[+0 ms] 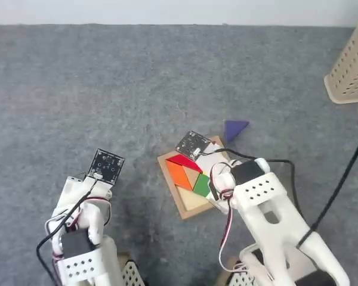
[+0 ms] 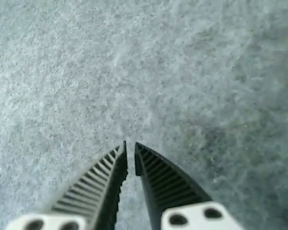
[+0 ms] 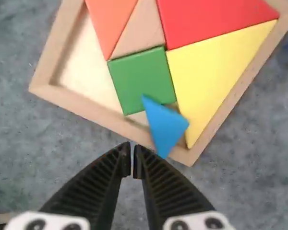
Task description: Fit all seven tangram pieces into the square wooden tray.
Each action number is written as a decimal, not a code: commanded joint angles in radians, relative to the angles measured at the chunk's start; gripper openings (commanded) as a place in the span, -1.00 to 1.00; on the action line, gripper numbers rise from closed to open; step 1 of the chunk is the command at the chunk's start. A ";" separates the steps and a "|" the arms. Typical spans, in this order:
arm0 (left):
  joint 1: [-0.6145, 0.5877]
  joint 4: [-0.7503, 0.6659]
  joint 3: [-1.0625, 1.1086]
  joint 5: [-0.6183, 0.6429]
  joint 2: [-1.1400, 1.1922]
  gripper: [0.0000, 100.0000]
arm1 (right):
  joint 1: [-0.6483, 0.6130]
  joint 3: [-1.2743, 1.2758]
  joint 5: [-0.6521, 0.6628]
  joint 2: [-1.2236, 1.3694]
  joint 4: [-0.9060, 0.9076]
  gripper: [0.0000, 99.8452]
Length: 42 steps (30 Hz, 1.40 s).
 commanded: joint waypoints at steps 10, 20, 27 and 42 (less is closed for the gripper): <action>0.008 0.006 -0.010 0.006 -0.015 -0.94 | 0.134 -0.017 0.097 0.177 -0.124 -0.99; 0.008 0.006 -0.010 0.006 -0.015 -0.94 | 0.162 -0.054 0.095 0.188 -0.131 -0.99; 0.008 0.006 -0.010 0.006 -0.015 -0.94 | 0.162 -0.071 0.089 0.153 -0.108 -0.99; 0.008 0.006 -0.010 0.006 -0.015 -0.94 | 0.157 -0.081 -0.130 0.018 -0.188 -0.99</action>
